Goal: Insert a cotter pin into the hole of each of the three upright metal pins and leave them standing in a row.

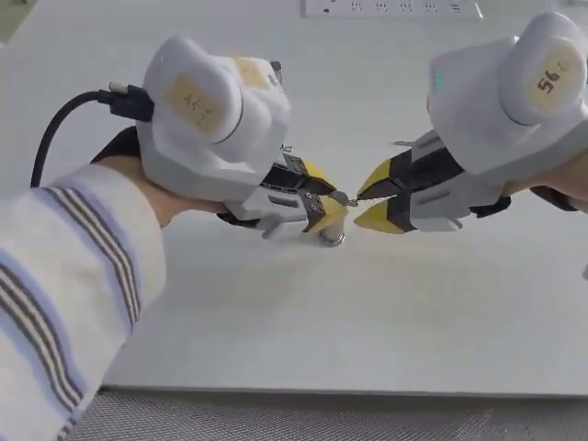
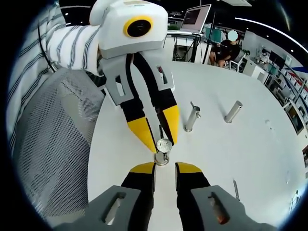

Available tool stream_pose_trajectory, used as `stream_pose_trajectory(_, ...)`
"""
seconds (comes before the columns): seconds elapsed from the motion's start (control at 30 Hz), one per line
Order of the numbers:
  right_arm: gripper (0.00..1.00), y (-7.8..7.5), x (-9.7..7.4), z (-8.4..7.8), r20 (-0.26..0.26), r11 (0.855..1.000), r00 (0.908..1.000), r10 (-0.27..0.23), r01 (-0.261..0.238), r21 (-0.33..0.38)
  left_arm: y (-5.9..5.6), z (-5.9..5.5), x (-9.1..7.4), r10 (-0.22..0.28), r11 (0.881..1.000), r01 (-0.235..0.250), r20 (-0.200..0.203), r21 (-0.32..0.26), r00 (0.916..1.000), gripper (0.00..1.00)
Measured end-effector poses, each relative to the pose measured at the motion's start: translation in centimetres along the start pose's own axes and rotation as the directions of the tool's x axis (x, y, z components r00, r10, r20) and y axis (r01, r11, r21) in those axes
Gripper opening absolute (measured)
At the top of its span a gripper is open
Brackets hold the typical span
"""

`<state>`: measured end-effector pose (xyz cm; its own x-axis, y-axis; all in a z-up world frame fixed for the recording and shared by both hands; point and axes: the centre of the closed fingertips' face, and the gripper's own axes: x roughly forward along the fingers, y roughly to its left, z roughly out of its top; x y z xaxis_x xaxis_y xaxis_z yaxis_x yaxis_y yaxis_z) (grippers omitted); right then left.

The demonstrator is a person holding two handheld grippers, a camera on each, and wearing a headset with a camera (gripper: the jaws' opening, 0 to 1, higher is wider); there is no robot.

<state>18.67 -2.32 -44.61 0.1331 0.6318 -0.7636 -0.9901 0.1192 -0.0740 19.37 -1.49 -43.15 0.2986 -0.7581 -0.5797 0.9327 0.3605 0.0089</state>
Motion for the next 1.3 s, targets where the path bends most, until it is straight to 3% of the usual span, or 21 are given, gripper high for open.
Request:
stream_pose_trajectory(0.2,0.16,0.2,0.0,0.1,0.021,0.999,0.9998,-0.007,0.006,0.038,-0.4,-0.7,-1.0,-0.001,1.0,0.001,0.015,0.002,0.9999,0.34)
stream_pose_trajectory(0.27,0.17,0.2,0.0,0.2,0.032,0.999,0.9995,-0.009,0.007,0.048,-0.7,-0.5,-1.6,0.003,1.0,-0.003,0.051,0.0,0.9987,0.42)
stream_pose_trajectory(0.37,0.18,0.2,0.0,0.6,0.054,0.998,0.9985,-0.009,0.005,0.07,-1.2,0.0,-2.4,-0.001,0.999,0.007,0.115,-0.051,0.9934,0.49)
stream_pose_trajectory(0.5,0.18,0.1,0.0,0.9,0.061,0.997,0.998,-0.018,0.013,0.07,-1.3,-0.3,-3.3,0.01,0.999,-0.004,0.119,-0.052,0.9928,0.61)
stream_pose_trajectory(0.7,0.2,0.3,0.5,1.5,0.088,0.996,0.9962,-0.003,-0.005,0.09,-1.6,-0.6,-4.0,0.011,0.995,0.005,0.148,-0.103,0.9889,0.81)
stream_pose_trajectory(0.87,0.21,0.5,1.1,1.8,0.105,0.995,0.9944,0.014,-0.024,0.094,-1.4,-1.5,-4.1,0.029,0.991,-0.011,0.138,-0.132,0.99,0.85)
stream_pose_trajectory(0.93,0.22,0.5,1.3,1.7,0.104,0.995,0.9944,0.018,-0.028,0.095,-0.9,-1.7,-4.1,0.065,0.99,-0.046,0.136,-0.136,0.9885,0.92)
stream_pose_trajectory(1.0,0.22,0.4,1.5,1.7,0.113,0.994,0.9935,0.02,-0.031,0.103,-1.0,-1.7,-4.2,0.06,0.99,-0.042,0.136,-0.137,0.9889,0.99)
stream_pose_trajectory(1.03,0.22,0.3,1.6,1.7,0.119,0.993,0.9927,0.021,-0.034,0.11,-1.4,-1.8,-4.3,0.043,0.988,-0.023,0.133,-0.151,0.9901,0.99)
stream_pose_trajectory(1.2,0.21,0.2,2.2,1.7,0.141,0.99,0.9897,0.026,-0.045,0.135,-1.7,-2.0,-4.4,0.037,0.989,-0.018,0.123,-0.148,0.9917,0.99)
stream_pose_trajectory(1.3,0.21,0.3,2.5,1.4,0.142,0.988,0.9894,0.028,-0.049,0.144,-2.1,-2.6,-4.2,0.026,0.992,-0.015,0.092,-0.125,0.9954,0.99)
